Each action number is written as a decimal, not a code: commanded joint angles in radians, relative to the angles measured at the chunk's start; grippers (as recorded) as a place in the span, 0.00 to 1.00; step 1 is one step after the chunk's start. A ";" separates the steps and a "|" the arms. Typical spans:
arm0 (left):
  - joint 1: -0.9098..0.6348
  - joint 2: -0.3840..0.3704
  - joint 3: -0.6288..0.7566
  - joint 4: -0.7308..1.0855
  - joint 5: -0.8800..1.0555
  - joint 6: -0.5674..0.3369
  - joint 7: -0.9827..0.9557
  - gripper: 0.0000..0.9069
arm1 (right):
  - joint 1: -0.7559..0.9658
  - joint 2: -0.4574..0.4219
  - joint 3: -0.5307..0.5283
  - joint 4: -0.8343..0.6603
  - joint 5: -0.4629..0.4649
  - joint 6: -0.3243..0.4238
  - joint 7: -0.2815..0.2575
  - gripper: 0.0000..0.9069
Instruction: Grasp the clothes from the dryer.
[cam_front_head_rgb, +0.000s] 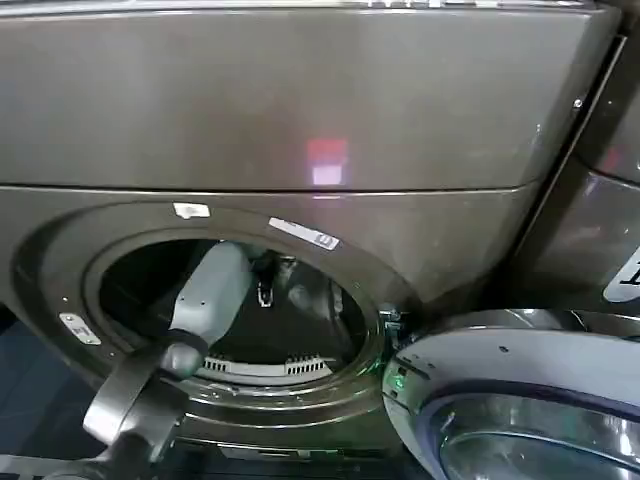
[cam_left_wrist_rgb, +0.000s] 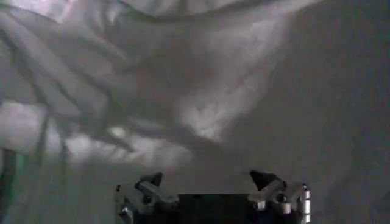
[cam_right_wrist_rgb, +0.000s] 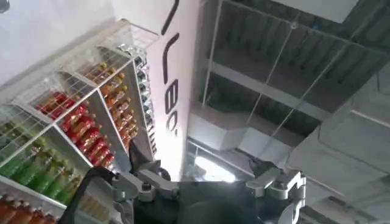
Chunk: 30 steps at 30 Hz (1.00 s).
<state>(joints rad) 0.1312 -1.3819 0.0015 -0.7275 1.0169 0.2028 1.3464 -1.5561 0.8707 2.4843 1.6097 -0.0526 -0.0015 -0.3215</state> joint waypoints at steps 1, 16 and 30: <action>-0.011 0.005 0.042 0.055 -0.075 0.008 0.002 1.00 | -0.001 -0.006 0.002 -0.005 0.001 0.001 0.000 1.00; -0.041 0.042 0.090 0.139 -0.274 0.003 0.006 1.00 | -0.008 -0.003 0.004 0.001 0.003 0.004 -0.001 1.00; -0.038 0.089 0.098 0.117 -0.293 0.012 0.005 0.48 | -0.018 0.000 0.010 0.009 0.006 0.005 -0.002 1.00</action>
<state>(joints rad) 0.0950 -1.3062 0.0941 -0.6113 0.7402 0.2114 1.3544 -1.5739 0.8704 2.4944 1.6174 -0.0467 0.0029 -0.3237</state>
